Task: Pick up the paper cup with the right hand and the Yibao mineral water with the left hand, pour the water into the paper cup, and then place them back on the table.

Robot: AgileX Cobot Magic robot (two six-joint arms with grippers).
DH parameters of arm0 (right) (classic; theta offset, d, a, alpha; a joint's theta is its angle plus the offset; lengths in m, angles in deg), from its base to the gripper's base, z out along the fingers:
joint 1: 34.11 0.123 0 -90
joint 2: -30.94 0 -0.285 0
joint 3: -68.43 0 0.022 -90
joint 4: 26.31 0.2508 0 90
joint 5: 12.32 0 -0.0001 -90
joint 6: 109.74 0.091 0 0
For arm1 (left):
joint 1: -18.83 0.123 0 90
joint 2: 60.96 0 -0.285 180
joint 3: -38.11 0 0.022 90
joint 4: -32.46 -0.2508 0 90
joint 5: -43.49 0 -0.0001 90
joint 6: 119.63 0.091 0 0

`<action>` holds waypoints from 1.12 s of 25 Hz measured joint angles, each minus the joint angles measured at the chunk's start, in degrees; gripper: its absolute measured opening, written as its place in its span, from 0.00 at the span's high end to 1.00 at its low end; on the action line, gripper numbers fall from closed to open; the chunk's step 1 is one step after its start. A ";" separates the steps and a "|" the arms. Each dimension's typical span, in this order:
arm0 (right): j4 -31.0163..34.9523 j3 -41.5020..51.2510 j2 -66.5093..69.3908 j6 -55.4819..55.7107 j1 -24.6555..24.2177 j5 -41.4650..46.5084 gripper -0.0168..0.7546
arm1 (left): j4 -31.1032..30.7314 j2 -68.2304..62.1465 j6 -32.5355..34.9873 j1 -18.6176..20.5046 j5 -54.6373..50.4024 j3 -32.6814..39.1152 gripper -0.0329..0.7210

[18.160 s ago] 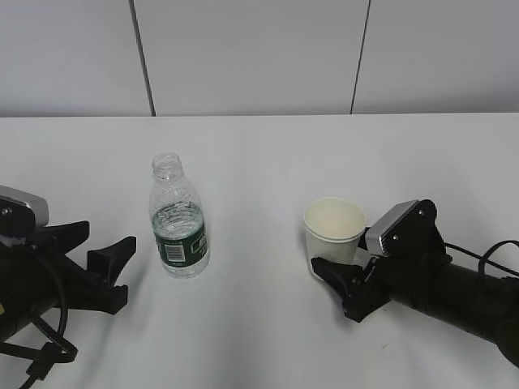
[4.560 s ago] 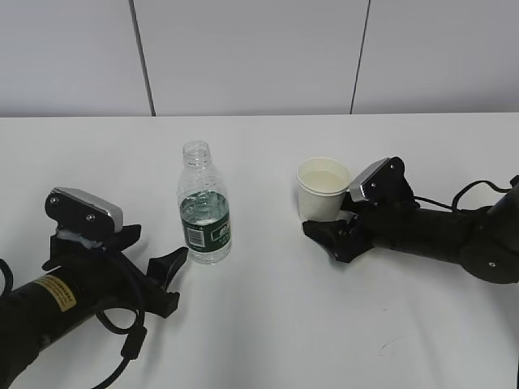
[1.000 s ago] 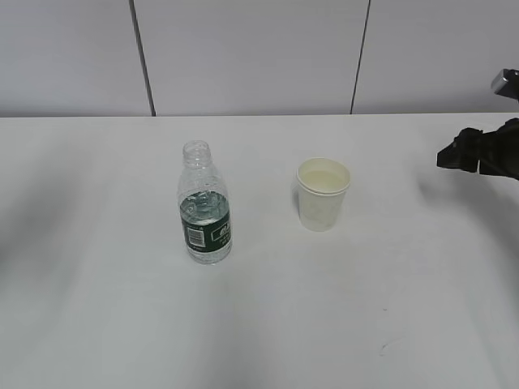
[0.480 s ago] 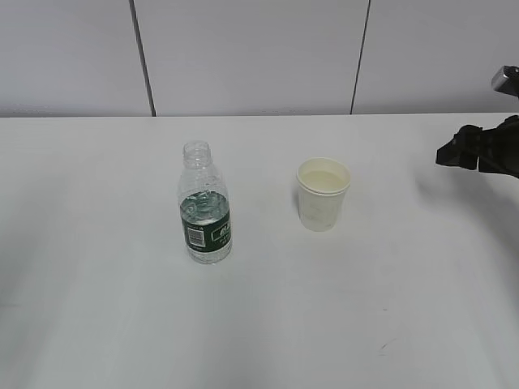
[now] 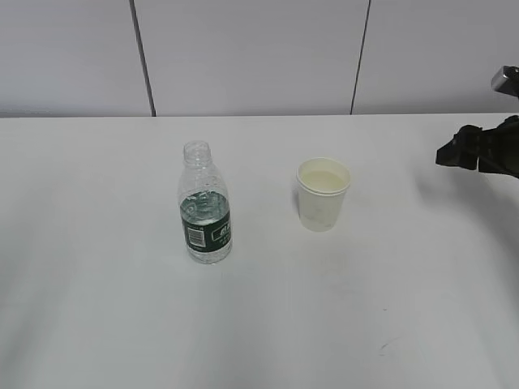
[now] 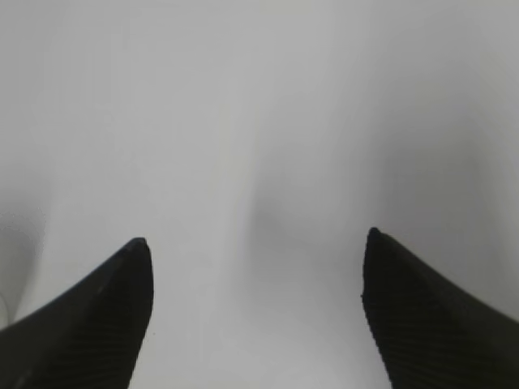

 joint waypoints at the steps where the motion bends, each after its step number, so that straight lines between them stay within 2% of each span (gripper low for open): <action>1: 0.00 0.00 0.00 0.00 0.00 0.00 0.21 | 0.24 1.19 0.00 0.00 1.26 0.59 0.36; 6: 0.00 0.00 0.00 0.00 0.00 0.00 0.21 | 1.00 4.09 0.00 0.00 1.50 0.81 0.37; 11: 0.00 0.00 0.00 0.00 0.00 0.00 0.21 | 1.29 4.64 0.00 0.00 -8.03 -3.10 0.38; 15: 0.00 -0.11 0.00 0.00 0.00 0.00 0.21 | 1.23 6.00 -0.17 0.00 -16.81 -3.54 0.38; 24: 0.00 -0.09 0.00 0.00 0.00 0.00 0.21 | 1.29 22.41 -0.17 0.00 -17.53 -2.85 0.38; 28: 0.00 -0.09 -0.11 0.00 0.00 0.00 0.21 | 1.89 23.55 -0.17 0.00 -17.86 -2.87 0.38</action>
